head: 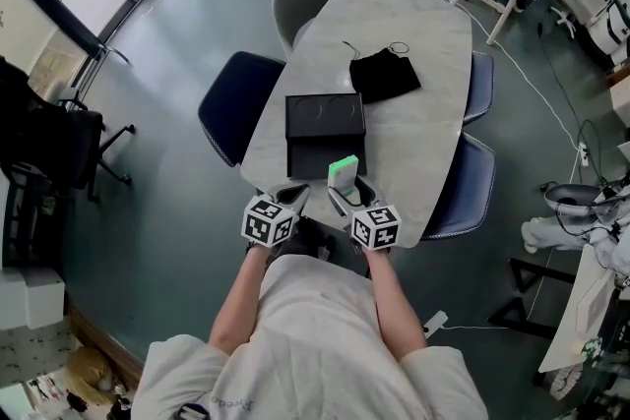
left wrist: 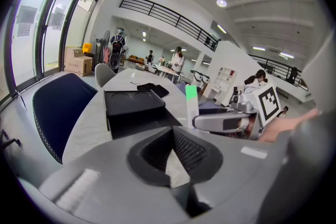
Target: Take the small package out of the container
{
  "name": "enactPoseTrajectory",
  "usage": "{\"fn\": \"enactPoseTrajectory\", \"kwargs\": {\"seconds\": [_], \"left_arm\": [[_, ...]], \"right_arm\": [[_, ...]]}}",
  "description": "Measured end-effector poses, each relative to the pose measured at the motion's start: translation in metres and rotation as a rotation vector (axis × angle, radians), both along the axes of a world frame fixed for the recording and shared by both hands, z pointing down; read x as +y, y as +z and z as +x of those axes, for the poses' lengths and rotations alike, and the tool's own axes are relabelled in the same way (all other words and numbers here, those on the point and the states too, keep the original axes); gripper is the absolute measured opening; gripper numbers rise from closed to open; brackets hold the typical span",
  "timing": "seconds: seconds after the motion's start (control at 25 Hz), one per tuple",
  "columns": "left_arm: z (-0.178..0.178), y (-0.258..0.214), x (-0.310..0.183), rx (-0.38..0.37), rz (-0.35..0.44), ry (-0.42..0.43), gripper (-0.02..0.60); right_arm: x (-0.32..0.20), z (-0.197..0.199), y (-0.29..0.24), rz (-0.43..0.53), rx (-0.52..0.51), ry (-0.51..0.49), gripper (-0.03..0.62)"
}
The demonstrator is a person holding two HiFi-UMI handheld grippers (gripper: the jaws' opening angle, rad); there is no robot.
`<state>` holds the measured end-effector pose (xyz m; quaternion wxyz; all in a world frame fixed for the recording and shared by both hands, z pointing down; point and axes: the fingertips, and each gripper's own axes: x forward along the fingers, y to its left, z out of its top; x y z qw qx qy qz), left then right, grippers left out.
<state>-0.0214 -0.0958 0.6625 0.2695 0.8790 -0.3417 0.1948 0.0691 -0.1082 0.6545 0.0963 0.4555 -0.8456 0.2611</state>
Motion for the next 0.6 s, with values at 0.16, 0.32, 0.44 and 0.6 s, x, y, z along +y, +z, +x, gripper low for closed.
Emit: {"fn": "enactPoseTrajectory", "kwargs": {"seconds": [0.16,0.32,0.44,0.6], "left_arm": [[0.0023,0.0013,-0.0009,-0.002,0.000,0.005,0.052],[0.0009,0.0017,-0.0026,-0.002,-0.001,0.008,0.052],[-0.0010,0.0016,-0.0042,-0.002,-0.002,0.006,0.052],[-0.0027,0.0016,-0.0053,-0.002,-0.003,0.004,0.052]], "right_arm": [[-0.0017,0.0008,0.0001,-0.002,0.010,-0.004,0.303],[-0.0039,-0.0014,-0.0002,0.000,0.018,-0.008,0.304],[-0.0057,-0.0032,0.0002,-0.001,0.022,-0.010,0.304],[-0.0085,-0.0044,-0.0016,0.003,0.031,-0.014,0.304]]}}
